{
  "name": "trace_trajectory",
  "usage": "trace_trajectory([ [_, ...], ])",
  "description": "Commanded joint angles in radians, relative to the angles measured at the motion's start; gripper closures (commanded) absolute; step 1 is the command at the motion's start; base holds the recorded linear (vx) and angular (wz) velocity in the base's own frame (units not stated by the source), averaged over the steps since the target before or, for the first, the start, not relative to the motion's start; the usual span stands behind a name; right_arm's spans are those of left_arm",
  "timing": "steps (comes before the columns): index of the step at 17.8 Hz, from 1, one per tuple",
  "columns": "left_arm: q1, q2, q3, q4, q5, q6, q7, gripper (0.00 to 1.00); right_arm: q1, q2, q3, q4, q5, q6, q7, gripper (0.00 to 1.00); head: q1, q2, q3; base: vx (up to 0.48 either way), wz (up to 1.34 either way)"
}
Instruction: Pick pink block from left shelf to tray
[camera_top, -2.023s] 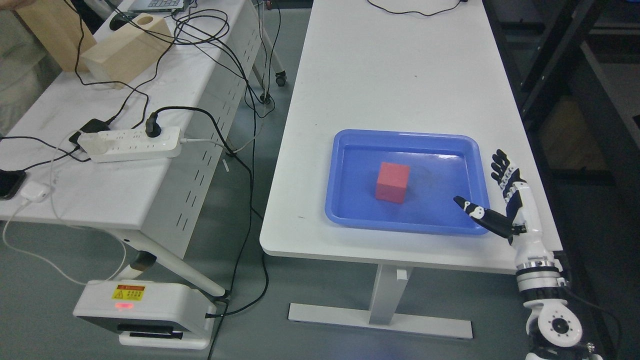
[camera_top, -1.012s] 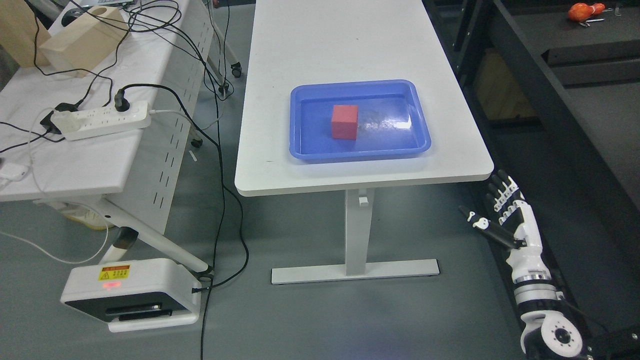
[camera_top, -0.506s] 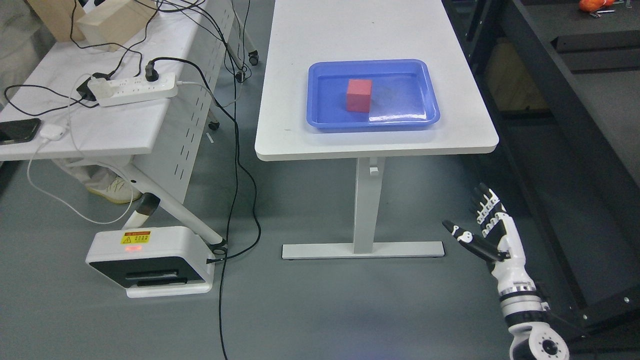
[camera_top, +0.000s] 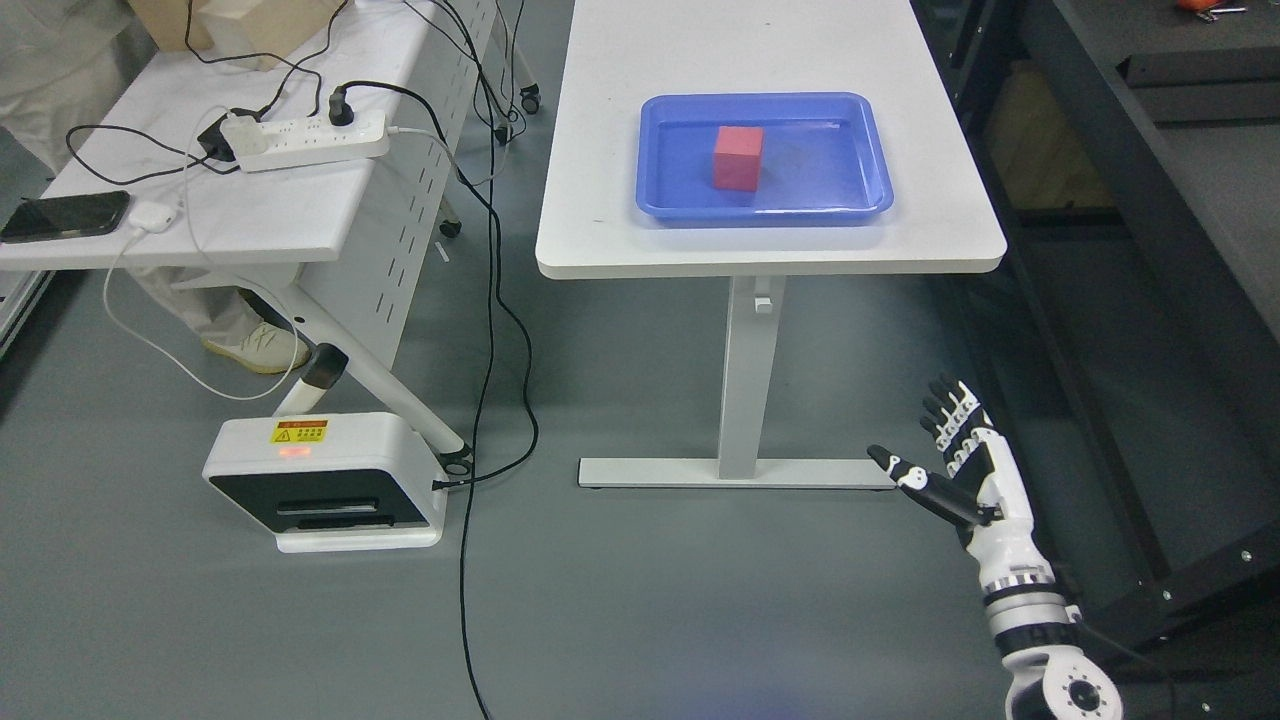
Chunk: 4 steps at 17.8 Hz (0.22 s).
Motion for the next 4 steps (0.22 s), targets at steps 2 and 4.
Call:
trace_trajectory([
  [2,0.020,0.017,0.000,-0.017,0.000,0.001,0.000,0.00,-0.003,-0.018,0.011,0.000,0.000,0.000,-0.001,0.01,0.0000,0.000,0.000,-0.079,0.05],
  [4,0.020,0.017,0.000,-0.017,0.000,0.001,0.000,0.00,-0.003,-0.018,0.011,0.000,0.000,0.000,-0.001,0.01,0.0000,0.000,0.000,-0.058,0.00],
])
